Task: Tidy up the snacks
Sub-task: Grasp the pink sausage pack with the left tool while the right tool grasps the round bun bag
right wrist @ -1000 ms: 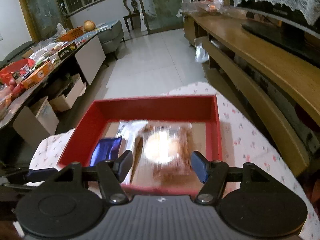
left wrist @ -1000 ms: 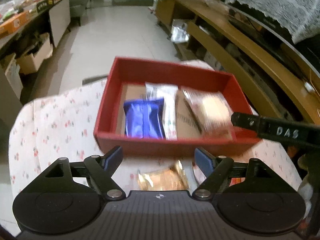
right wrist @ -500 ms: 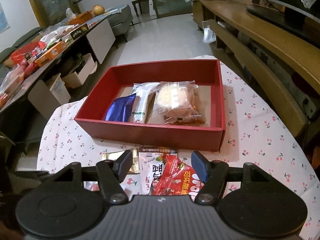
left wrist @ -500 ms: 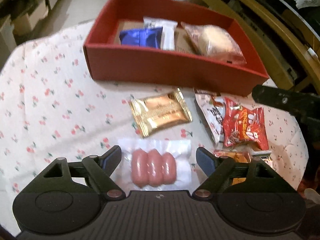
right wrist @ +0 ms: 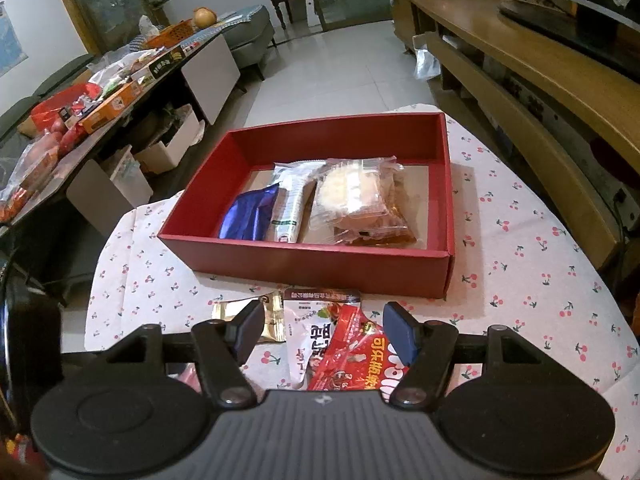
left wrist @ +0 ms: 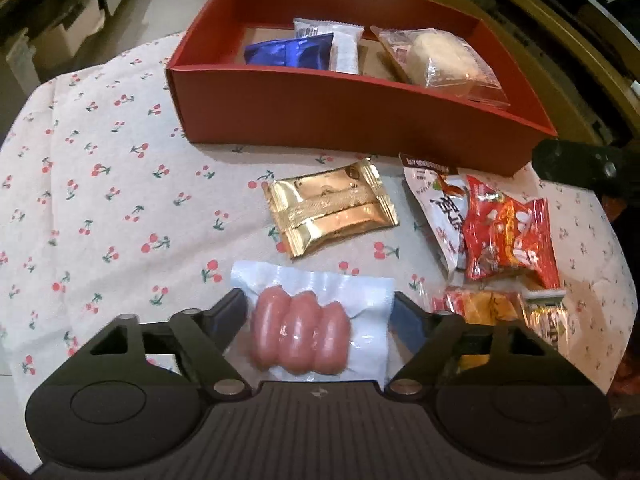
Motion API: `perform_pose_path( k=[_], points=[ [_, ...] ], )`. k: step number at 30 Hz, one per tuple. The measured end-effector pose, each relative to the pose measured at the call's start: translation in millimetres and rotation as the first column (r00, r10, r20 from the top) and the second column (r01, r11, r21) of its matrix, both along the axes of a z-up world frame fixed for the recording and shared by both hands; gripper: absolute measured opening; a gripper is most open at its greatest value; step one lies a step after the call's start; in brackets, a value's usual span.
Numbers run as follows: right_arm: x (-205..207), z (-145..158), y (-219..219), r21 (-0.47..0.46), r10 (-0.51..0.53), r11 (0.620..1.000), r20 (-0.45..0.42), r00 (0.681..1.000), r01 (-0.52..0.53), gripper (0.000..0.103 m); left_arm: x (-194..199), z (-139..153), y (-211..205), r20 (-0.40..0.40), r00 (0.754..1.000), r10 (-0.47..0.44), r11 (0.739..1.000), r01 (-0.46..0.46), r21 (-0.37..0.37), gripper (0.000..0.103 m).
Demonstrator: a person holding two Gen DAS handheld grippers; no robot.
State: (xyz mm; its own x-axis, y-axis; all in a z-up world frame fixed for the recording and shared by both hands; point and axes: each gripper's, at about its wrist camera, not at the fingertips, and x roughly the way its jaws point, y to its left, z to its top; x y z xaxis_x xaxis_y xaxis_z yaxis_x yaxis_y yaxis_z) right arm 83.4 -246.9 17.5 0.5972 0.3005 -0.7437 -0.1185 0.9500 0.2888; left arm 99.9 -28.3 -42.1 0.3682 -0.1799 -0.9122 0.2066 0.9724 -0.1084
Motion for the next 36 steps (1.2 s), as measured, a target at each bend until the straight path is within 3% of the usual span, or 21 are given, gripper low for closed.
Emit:
perform_pose_path(
  k=[11,13,15,16,19,23,27,30,34,36],
  points=[
    [-10,-5,5,-0.027,0.033,0.999,-0.022,0.999,-0.034,0.075,-24,6,16,-0.020,1.000,0.009,0.999,-0.009,-0.032,0.076],
    [-14,-9,8,-0.023,0.049,0.998,-0.042,0.998,-0.050,0.075,-29,11,21,-0.010,1.000,0.010,0.999,-0.010,-0.048,0.073],
    [-19,-15,12,-0.028,0.063,0.997,-0.065,0.996,-0.065,0.075,-31,19,24,0.002,1.000,0.003,0.997,-0.003,-0.082,0.057],
    [-22,-18,14,-0.036,0.069,0.997,-0.079,0.995,-0.072,0.075,-31,21,25,-0.003,1.000,-0.003,0.996,0.002,-0.092,0.056],
    [-26,-28,21,-0.061,0.091,0.993,-0.115,0.989,-0.099,0.075,-31,18,25,-0.014,1.000,-0.010,0.996,0.009,-0.090,0.058],
    [-24,-37,19,-0.058,0.079,0.994,-0.157,0.984,-0.089,0.076,-31,17,27,-0.043,0.999,-0.012,0.990,0.006,-0.139,0.080],
    [-16,-44,23,-0.042,0.136,0.989,-0.150,0.979,-0.144,0.076,-33,21,37,-0.027,0.999,0.044,0.991,-0.047,-0.124,0.085],
    [-7,-57,29,-0.019,0.163,0.985,-0.209,0.964,-0.171,0.076,-34,23,50,-0.038,0.995,0.093,0.982,-0.098,-0.160,0.085],
    [-8,-68,38,-0.097,0.143,0.980,-0.282,0.949,-0.177,0.076,-34,21,56,-0.050,0.992,0.113,0.980,-0.120,-0.156,0.086],
    [-13,-66,41,-0.071,0.176,0.977,-0.277,0.945,-0.203,0.077,-33,20,58,-0.054,0.992,0.112,0.980,-0.120,-0.156,0.086]
  ],
)
